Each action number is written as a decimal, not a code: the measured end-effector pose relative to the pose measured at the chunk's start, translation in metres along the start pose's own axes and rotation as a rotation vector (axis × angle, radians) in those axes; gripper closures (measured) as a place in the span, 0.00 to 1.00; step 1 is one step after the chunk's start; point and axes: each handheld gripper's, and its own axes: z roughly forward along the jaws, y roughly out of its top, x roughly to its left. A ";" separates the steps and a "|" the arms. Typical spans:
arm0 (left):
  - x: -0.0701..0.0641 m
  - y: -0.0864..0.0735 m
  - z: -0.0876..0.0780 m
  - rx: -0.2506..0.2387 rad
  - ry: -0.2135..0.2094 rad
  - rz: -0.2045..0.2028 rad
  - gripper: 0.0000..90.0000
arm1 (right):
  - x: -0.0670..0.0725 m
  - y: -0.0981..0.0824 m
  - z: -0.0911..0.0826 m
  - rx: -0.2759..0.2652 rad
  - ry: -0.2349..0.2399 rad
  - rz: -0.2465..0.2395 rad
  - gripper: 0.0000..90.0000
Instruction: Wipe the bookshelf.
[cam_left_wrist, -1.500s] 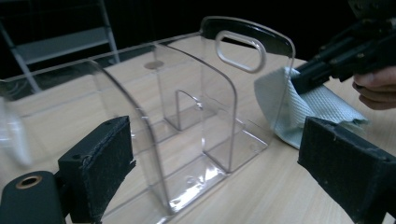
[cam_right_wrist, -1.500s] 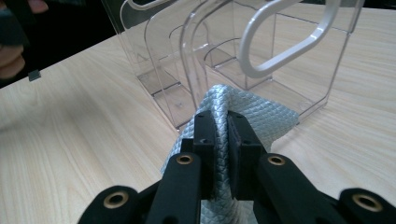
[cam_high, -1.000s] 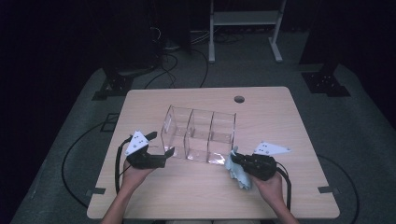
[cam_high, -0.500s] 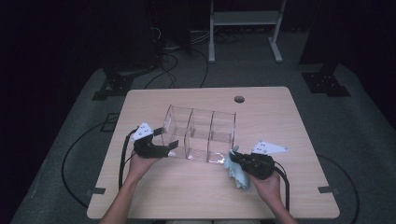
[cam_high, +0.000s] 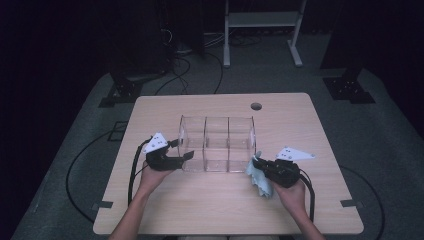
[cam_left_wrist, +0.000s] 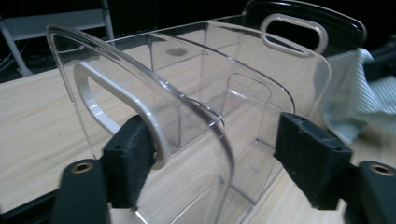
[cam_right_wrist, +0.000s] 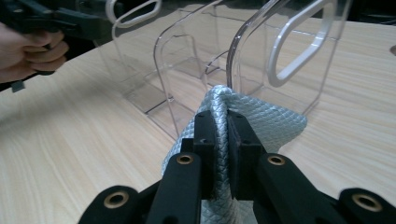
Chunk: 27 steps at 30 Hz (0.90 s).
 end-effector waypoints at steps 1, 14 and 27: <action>-0.002 0.000 -0.001 0.002 -0.006 0.006 0.36 | -0.003 0.000 -0.001 -0.002 -0.005 -0.003 0.92; -0.028 -0.003 -0.013 0.033 -0.040 0.039 0.49 | -0.023 0.012 -0.019 -0.056 -0.054 0.011 0.92; -0.049 -0.009 -0.024 0.032 -0.039 0.058 0.54 | -0.020 0.000 -0.004 -0.014 -0.066 -0.009 0.92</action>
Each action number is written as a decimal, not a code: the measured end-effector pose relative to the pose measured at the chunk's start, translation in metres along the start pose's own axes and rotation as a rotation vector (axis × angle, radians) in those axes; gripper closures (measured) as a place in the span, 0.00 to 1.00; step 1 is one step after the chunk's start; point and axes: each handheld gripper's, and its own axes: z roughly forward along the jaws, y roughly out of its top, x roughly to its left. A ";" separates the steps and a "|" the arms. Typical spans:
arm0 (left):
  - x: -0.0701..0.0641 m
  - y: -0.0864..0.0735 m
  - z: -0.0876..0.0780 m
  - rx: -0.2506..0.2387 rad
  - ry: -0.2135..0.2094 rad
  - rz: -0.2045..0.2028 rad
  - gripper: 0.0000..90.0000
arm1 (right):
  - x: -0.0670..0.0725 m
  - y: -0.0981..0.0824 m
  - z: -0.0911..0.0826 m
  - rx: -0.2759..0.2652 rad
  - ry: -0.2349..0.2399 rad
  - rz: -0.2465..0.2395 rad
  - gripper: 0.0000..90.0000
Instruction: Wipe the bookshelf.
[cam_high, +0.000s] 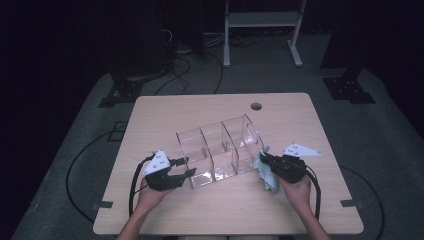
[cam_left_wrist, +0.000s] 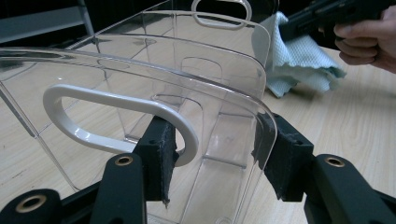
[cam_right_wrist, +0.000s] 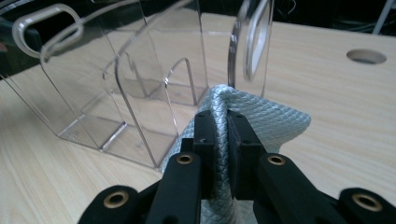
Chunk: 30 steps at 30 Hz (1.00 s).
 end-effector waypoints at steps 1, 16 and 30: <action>-0.001 0.000 0.000 -0.004 0.002 -0.003 0.54 | 0.001 0.000 -0.001 0.000 -0.005 0.001 0.92; -0.008 -0.003 -0.001 -0.018 0.038 -0.019 0.54 | -0.008 -0.007 0.011 0.000 -0.027 0.022 0.92; -0.009 -0.004 -0.001 -0.025 0.045 -0.024 0.54 | -0.012 -0.019 0.026 0.055 -0.040 0.050 0.91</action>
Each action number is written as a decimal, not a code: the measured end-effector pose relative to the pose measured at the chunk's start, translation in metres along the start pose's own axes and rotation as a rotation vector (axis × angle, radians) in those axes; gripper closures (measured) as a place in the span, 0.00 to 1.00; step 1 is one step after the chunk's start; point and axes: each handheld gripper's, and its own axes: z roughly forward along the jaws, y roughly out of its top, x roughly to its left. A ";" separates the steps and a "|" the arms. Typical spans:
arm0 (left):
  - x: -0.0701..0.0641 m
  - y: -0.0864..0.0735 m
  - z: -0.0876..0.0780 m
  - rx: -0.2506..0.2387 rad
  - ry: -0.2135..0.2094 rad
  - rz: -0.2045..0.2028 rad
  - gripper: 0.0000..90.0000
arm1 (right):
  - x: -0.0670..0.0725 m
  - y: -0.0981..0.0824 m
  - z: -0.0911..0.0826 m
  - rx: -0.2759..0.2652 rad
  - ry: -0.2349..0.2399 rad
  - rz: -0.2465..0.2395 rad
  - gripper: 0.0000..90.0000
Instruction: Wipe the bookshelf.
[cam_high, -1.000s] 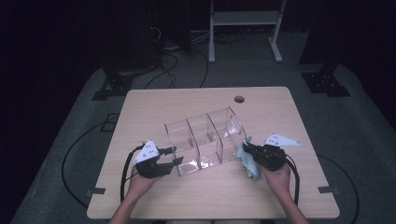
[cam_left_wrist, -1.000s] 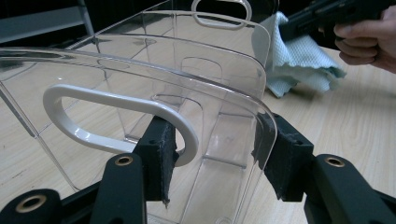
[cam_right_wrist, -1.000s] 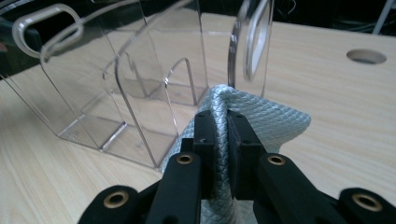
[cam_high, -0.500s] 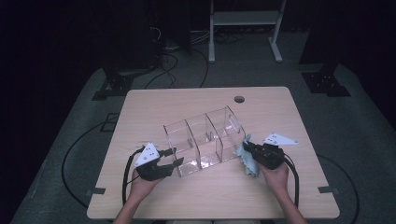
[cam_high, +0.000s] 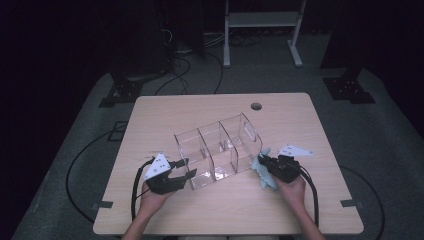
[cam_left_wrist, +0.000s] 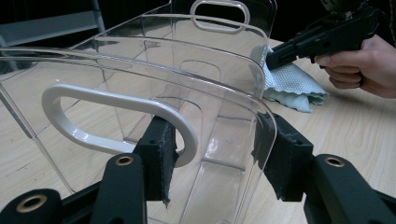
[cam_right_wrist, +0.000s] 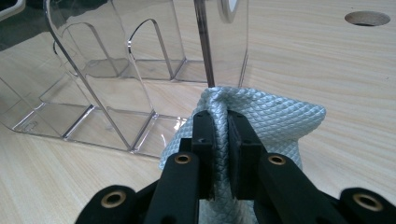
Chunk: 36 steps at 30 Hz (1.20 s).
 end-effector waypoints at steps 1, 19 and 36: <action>0.000 0.000 0.000 -0.001 0.001 0.000 0.54 | 0.001 0.002 -0.002 -0.004 -0.005 -0.010 0.91; -0.004 0.001 0.002 0.002 0.006 -0.008 0.54 | 0.002 0.002 0.002 -0.003 -0.033 -0.032 0.91; -0.005 0.002 0.002 0.001 0.021 -0.012 0.54 | -0.003 -0.008 0.016 0.079 -0.034 -0.002 0.91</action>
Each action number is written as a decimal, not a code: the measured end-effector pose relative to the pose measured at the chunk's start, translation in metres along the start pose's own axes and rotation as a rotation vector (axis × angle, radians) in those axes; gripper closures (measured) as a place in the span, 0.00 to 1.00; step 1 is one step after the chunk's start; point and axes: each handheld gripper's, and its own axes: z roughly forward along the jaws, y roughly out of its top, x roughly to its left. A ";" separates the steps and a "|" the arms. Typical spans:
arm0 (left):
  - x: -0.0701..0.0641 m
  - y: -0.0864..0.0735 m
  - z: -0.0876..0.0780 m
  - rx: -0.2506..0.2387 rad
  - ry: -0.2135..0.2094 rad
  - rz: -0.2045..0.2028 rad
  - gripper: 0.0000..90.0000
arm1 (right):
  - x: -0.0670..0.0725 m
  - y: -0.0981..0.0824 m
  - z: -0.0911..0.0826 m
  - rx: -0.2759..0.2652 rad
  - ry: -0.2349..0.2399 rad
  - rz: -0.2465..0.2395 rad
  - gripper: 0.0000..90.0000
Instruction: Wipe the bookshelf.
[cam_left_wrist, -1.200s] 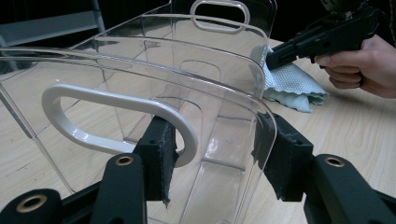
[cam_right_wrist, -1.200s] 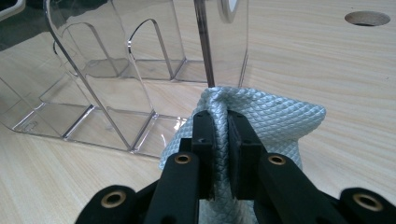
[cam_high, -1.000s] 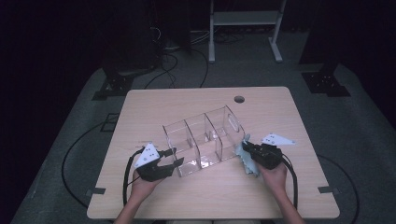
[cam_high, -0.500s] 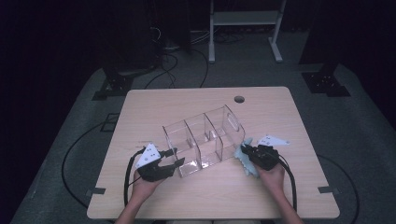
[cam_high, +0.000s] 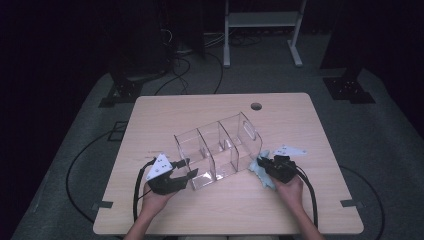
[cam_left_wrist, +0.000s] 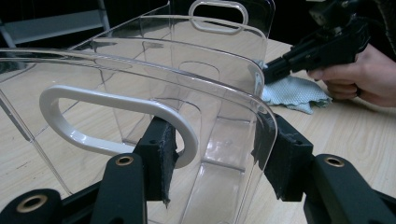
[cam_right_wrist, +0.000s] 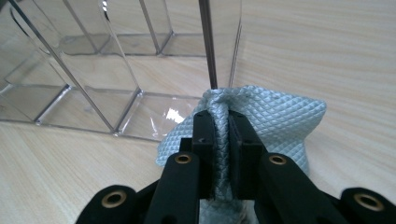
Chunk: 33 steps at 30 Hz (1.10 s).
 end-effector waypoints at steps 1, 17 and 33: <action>0.000 0.000 0.000 0.000 0.000 0.000 0.54 | 0.001 0.001 0.000 0.005 -0.004 -0.004 0.91; -0.002 0.000 0.000 -0.004 0.009 0.005 0.54 | 0.004 0.023 -0.020 -0.056 0.002 -0.036 0.91; -0.006 0.001 0.002 0.000 -0.009 -0.013 0.54 | 0.010 0.055 -0.046 -0.152 -0.023 -0.084 0.91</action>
